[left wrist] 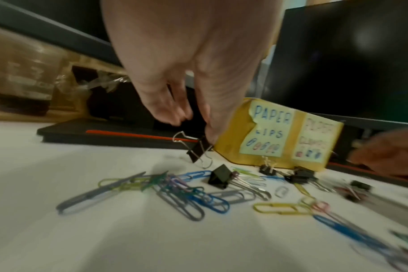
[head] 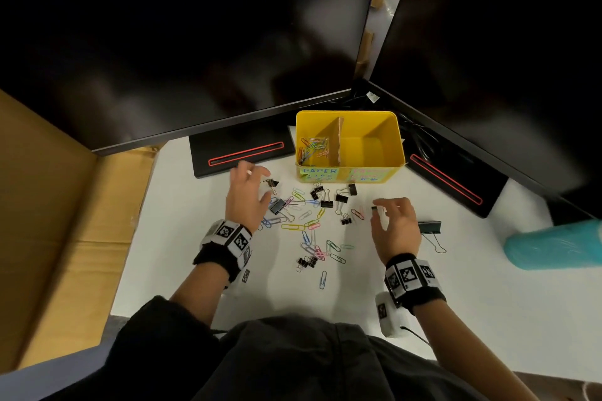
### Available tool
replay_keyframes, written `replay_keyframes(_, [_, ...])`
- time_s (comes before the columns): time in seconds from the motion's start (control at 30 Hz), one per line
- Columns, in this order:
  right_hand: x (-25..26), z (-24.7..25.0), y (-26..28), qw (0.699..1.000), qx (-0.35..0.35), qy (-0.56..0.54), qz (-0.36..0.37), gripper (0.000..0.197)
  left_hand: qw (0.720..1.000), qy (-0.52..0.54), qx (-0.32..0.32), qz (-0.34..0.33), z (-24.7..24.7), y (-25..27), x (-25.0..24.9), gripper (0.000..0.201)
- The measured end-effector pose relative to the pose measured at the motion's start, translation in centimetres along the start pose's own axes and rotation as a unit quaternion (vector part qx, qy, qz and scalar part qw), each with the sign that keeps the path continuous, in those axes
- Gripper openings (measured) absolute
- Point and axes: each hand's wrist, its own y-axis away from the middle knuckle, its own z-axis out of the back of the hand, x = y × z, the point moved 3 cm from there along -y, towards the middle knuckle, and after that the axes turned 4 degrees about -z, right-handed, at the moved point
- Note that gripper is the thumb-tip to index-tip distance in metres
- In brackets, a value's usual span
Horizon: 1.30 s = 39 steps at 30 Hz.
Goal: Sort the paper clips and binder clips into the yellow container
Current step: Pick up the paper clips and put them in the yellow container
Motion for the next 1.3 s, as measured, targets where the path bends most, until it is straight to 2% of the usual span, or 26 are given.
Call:
replay_keyframes(0.03, [0.4, -0.1, 0.4, 1.000, 0.010, 0.010, 0.022, 0.018, 0.998, -0.018, 0.055, -0.038, -0.4, 0.7, -0.5, 0.037])
replay_keyframes(0.1, [1.5, -0.8, 1.2, 0.994, 0.074, 0.017, 0.074, 0.023, 0.979, -0.072, 0.168, -0.087, -1.6, 1.9, -0.7, 0.051])
replay_keyframes(0.17, [2.1, -1.8, 1.6, 0.984, 0.152, 0.027, 0.088, 0.023, 0.965, -0.119, 0.212, -0.095, -2.3, 2.6, -0.2, 0.059])
replay_keyframes(0.23, [2.1, -2.7, 1.6, 0.978, 0.194, 0.030, 0.070, 0.012, 0.963, -0.131, 0.217, -0.092, -2.6, 2.9, 0.0, 0.058])
replay_keyframes(0.3, [2.1, -3.1, 1.8, 0.978, 0.201, 0.017, 0.056, 0.001, 0.960, -0.145, 0.222, -0.088, -2.7, 2.9, -0.2, 0.049])
replay_keyframes(0.4, [2.1, -2.4, 1.5, 0.986, 0.155, 0.005, 0.061, 0.008, 0.954, -0.158, 0.240, -0.084, -2.4, 2.6, -0.9, 0.039])
replay_keyframes(0.5, [1.4, -1.4, 0.8, 0.991, 0.101, 0.045, 0.076, 0.031, 0.952, -0.155, 0.248, -0.092, -2.4, 2.4, -1.2, 0.047])
replay_keyframes(0.6, [0.7, -1.2, 1.0, 0.983, 0.117, 0.091, 0.105, 0.048, 0.947, -0.153, 0.264, -0.098, -2.4, 2.4, -1.5, 0.050])
replay_keyframes(0.73, [0.1, -0.3, 3.4, 0.976, 0.132, 0.102, 0.136, 0.049, 0.946, -0.140, 0.283, -0.072, -1.9, 2.2, -1.7, 0.038])
replay_keyframes(0.83, [0.3, -0.5, 6.2, 0.967, 0.170, 0.095, 0.164, 0.048, 0.956, -0.109, 0.269, -0.052, -1.6, 2.1, -1.5, 0.038])
replay_keyframes(0.97, [2.7, -1.8, 7.1, 0.944, 0.223, 0.075, 0.229, 0.042, 0.965, -0.086, 0.239, -0.063, -1.5, 2.2, -1.5, 0.033])
replay_keyframes(1.07, [5.8, -3.0, 5.1, 0.938, 0.240, 0.064, 0.243, 0.059, 0.971, -0.077, 0.217, -0.064, -1.4, 2.5, -1.5, 0.031])
replay_keyframes(1.17, [8.8, -5.1, 2.4, 0.928, 0.265, 0.073, 0.253, 0.078, 0.978, -0.019, 0.202, -0.035, -1.4, 3.1, -0.8, 0.028])
replay_keyframes(1.23, [10.0, -6.5, 0.8, 0.913, 0.289, 0.122, 0.260, 0.081, 0.983, 0.032, 0.181, -0.017, -1.2, 3.5, -0.3, 0.027])
replay_keyframes(1.3, [10.2, -7.3, 0.2, 0.874, 0.334, 0.235, 0.263, 0.081, 0.985, 0.090, 0.144, -0.001, -0.8, 3.9, 0.0, 0.025])
